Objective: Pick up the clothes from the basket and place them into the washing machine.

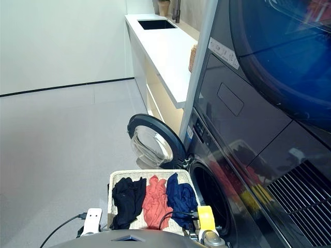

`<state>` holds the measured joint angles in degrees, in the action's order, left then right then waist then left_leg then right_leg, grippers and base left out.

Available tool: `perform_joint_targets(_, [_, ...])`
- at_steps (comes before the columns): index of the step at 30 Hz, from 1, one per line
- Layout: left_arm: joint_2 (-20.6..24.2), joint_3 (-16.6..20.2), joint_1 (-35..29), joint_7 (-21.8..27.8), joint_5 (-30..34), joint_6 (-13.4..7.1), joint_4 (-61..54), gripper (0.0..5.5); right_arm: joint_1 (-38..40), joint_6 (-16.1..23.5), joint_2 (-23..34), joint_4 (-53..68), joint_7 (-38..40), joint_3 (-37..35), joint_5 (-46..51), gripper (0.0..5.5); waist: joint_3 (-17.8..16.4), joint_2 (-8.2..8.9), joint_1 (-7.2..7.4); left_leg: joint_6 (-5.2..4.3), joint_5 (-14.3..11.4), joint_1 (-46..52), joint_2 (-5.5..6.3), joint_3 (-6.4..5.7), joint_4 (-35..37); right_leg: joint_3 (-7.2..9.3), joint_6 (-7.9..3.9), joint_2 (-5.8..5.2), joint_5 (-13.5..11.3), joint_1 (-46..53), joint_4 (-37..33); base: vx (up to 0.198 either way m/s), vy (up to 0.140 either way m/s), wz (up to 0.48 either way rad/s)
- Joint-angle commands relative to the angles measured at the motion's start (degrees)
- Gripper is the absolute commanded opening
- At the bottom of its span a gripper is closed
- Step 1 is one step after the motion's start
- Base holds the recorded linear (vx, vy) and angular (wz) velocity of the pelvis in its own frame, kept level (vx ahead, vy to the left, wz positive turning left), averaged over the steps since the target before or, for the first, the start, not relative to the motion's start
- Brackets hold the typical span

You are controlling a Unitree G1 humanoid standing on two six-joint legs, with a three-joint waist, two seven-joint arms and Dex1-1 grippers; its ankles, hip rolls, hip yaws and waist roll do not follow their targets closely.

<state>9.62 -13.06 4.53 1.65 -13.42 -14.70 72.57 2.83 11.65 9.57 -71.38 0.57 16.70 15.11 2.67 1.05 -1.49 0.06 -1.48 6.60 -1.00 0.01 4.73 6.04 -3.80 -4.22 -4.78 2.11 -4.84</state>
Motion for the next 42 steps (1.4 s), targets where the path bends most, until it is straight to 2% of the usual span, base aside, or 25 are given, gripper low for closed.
perform_joint_targets(1, [-1.5,1.3,-4.3,0.3,0.2,-2.0,3.5,5.50,-2.9,1.9,-0.2,-2.4,-0.4,0.0,1.9,5.20,0.9,0.78,0.56,-1.37,1.5,-2.1,1.57,2.07,0.3,0.58,-2.08,1.22,1.7,0.8,1.7,0.000,0.000,0.000])
perform_joint_targets(7, [-1.5,1.7,-4.5,-0.2,0.1,-1.9,3.7,5.50,-3.0,1.9,-0.4,-2.1,-0.5,0.1,2.3,5.18,0.8,0.77,0.48,-1.38,1.6,-2.2,1.60,1.93,0.3,0.73,-2.10,1.22,1.8,0.8,1.6,0.000,0.000,0.000])
perform_joint_targets(9, [-1.6,1.6,-4.5,-0.2,0.6,-1.7,4.0,5.50,-3.1,1.9,-0.4,-2.1,-0.6,0.1,2.6,5.22,0.8,0.72,0.53,-1.38,1.6,-2.2,1.56,1.99,0.3,0.70,-2.10,1.20,1.7,0.8,1.5,0.000,0.000,0.000])
perform_joint_targets(10, [-1.5,1.6,-4.6,-0.4,1.0,-1.6,4.2,5.50,-3.0,1.9,-0.5,-1.9,-0.7,0.1,2.8,5.50,0.8,0.71,0.55,-1.37,1.6,-2.1,1.56,2.00,0.3,0.67,-2.10,1.21,1.7,0.8,1.5,0.000,0.000,0.000])
perform_joint_targets(17, [-1.4,1.0,-5.1,-1.1,1.8,-1.5,3.8,5.50,-3.1,1.9,-0.3,-0.8,-0.5,1.1,1.7,5.50,0.7,0.69,0.79,-1.35,1.5,-2.4,1.62,2.05,0.3,0.51,-2.15,1.20,1.7,0.5,1.5,0.000,0.000,0.000])
perform_joint_targets(25, [-1.2,-1.2,-7.8,-1.7,2.4,-1.6,1.5,5.50,-4.6,1.9,0.4,1.1,0.3,4.3,-2.1,5.50,-0.3,0.58,1.23,-1.25,1.8,-3.8,1.71,2.06,0.3,0.40,-2.25,1.10,1.4,-1.0,1.7,0.000,0.000,0.000])
perform_joint_targets(31, [-0.4,-4.5,-11.7,-3.2,3.6,-2.1,-1.7,5.50,-7.1,2.3,1.2,6.1,0.6,8.1,-3.6,5.50,-3.0,0.56,1.58,-0.98,2.7,-6.9,1.89,2.55,0.3,-0.18,-2.26,0.99,1.0,-4.8,2.8,-0.031,0.006,0.000])
perform_joint_targets(33, [-0.2,-5.8,-13.5,-4.1,3.4,-2.4,-2.6,5.50,-8.8,2.6,1.7,7.5,0.9,9.4,-3.6,5.50,-4.8,0.64,1.69,-0.83,3.0,-9.2,2.01,2.77,-0.7,-0.49,-2.15,0.99,0.7,-7.2,3.8,-0.117,0.019,-0.019])
perform_joint_targets(38, [0.7,-8.0,-20.2,-6.6,2.2,-2.8,-4.0,5.50,-13.9,3.5,3.2,13.0,2.4,11.7,-2.7,5.50,-10.4,1.33,2.37,-0.36,2.5,-18.5,2.10,2.77,-7.0,-1.11,-1.52,0.71,0.5,-15.5,8.4,-0.189,0.013,0.006])
perform_joint_targets(42, [1.4,-8.5,-24.9,-8.8,1.5,-3.1,-4.6,5.50,-16.7,4.4,4.7,19.7,3.6,13.3,-2.8,5.50,-13.0,1.96,3.25,-0.10,1.8,-26.1,1.91,2.86,-12.1,-1.40,-1.00,0.66,0.9,-22.8,12.4,-0.100,0.013,-0.029])
